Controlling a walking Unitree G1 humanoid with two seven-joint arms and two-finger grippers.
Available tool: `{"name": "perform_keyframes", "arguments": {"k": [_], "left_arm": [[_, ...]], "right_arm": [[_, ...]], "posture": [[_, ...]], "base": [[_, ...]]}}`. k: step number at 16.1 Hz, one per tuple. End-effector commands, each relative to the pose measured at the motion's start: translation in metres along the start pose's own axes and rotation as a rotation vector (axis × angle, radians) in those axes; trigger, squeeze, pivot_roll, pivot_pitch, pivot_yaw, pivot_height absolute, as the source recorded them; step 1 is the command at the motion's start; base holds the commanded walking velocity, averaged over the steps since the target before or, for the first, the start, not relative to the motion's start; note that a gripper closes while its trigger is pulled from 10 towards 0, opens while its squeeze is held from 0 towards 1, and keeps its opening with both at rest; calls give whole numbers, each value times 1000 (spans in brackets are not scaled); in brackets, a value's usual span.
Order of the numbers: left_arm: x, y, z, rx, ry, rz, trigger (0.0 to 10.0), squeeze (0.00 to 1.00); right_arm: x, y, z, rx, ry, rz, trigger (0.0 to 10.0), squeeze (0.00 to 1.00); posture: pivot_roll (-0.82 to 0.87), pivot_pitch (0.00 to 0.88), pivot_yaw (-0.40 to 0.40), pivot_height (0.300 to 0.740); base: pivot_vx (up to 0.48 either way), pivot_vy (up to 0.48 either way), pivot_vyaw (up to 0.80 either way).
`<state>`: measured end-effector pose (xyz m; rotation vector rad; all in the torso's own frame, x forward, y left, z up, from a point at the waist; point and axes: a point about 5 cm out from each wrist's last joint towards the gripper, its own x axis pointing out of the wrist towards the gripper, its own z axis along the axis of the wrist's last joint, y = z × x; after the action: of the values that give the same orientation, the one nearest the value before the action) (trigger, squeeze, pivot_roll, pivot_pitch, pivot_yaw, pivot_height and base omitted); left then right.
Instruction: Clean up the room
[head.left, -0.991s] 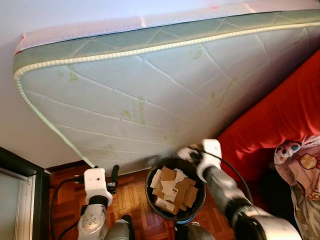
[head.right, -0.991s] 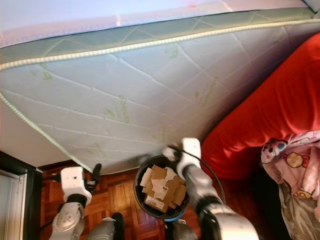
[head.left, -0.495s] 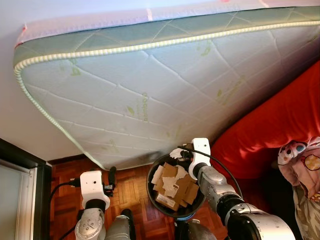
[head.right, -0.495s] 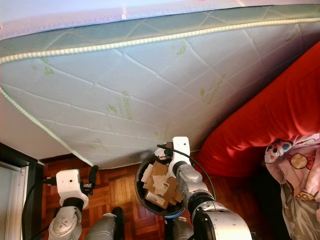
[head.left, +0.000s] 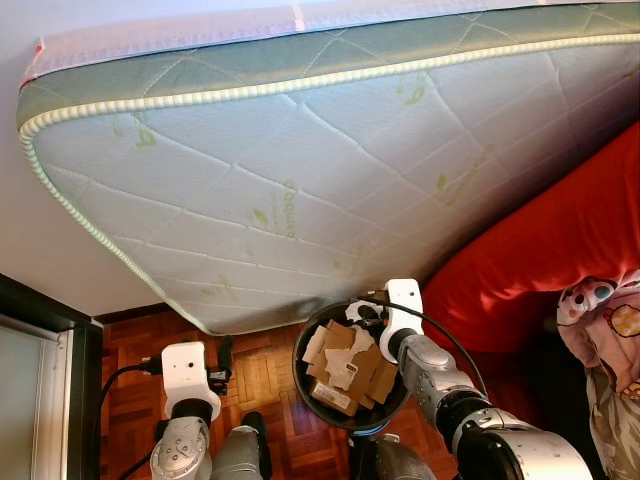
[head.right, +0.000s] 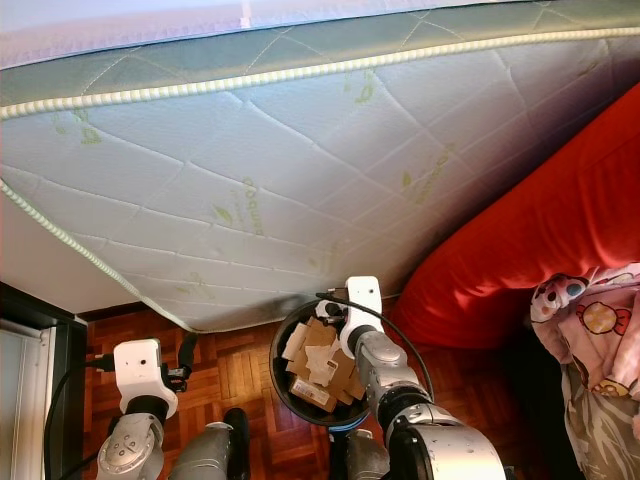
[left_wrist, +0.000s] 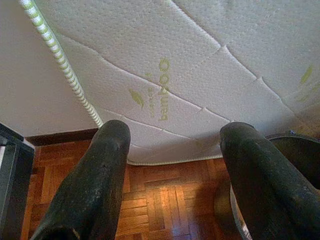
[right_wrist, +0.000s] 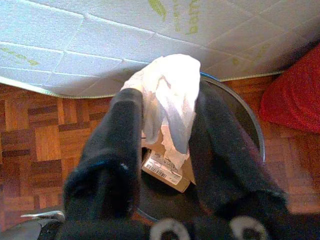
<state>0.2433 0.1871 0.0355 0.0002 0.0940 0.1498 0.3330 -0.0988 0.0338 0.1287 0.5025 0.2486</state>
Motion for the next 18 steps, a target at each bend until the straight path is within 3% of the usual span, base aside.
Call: {"name": "perform_keyframes", "arguments": {"k": [1, 15, 16, 17, 18], "left_arm": [[-7, -1, -8, 8, 41, -3, 10000, 0], [-2, -3, -6, 10, 50, -12, 10000, 0], [-1, -3, -7, 9, 53, -13, 10000, 0], [-1, -3, -10, 6, 69, -16, 10000, 0], [-1, -2, -15, 7, 93, -19, 10000, 0]], "right_arm": [[-2, 1, -12, 3, 45, 7, 10000, 1000], [-4, -4, -20, -3, 71, 5, 10000, 1000], [-5, -6, -21, -3, 73, -1, 10000, 733], [-7, -11, -25, 1, 77, -20, 10000, 0], [-9, -17, -28, 9, 80, -37, 10000, 0]], "posture": [[208, 353, -67, 719], [201, 345, -59, 719], [195, 342, -58, 719], [192, 339, -57, 719], [184, 331, -54, 719]], "base": [[0, 0, 0], [0, 0, 0], [0, 0, 0], [0, 0, 0], [0, 0, 0]]}}
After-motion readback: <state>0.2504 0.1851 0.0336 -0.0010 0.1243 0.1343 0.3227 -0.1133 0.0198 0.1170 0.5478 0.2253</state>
